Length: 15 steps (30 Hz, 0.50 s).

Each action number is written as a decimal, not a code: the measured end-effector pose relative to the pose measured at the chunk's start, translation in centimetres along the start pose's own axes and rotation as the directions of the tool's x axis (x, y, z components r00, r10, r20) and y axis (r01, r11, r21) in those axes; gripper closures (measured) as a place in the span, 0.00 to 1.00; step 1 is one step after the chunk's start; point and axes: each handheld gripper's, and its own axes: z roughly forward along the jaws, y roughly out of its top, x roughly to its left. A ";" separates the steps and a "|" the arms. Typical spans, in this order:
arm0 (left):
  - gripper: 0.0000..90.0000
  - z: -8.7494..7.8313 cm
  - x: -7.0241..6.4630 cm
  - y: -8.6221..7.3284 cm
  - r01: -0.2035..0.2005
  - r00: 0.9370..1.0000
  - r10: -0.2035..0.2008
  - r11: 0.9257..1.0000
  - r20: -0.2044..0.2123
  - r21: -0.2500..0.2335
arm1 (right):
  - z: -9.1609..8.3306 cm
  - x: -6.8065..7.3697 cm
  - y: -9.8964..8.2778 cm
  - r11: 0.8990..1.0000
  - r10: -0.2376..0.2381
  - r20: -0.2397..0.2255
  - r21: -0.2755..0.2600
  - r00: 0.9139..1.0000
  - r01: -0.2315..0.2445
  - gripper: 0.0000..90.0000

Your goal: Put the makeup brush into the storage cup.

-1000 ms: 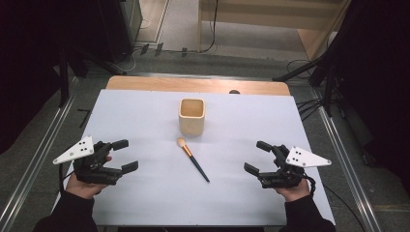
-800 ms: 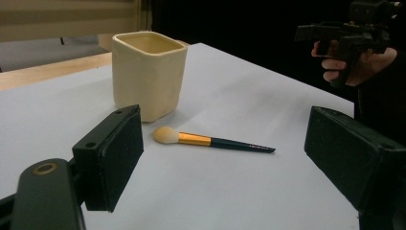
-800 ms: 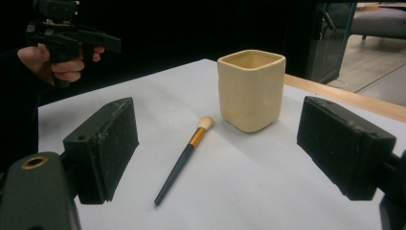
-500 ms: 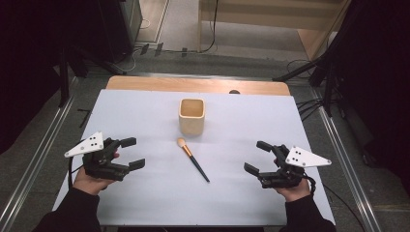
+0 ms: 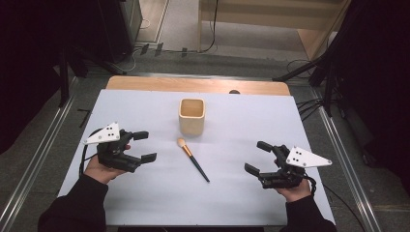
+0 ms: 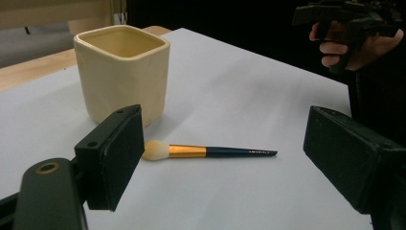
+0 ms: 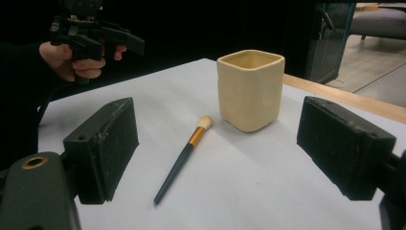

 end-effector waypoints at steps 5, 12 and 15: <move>0.17 0.8 0.3 0.5 -0.026 1.000 0.026 1.000 0.013 0.001 | 0.0 0.0 0.0 1.000 0.006 -0.002 0.002 1.000 -0.006 0.17; 0.17 1.5 0.5 1.3 -0.069 0.996 0.068 0.997 0.050 0.025 | 0.1 -0.1 -0.1 1.000 0.014 -0.008 0.003 1.000 -0.014 0.17; 0.17 2.3 0.5 1.7 -0.108 0.991 0.102 0.992 0.091 0.065 | 0.1 -0.2 -0.1 1.000 0.013 -0.007 0.010 1.000 -0.013 0.17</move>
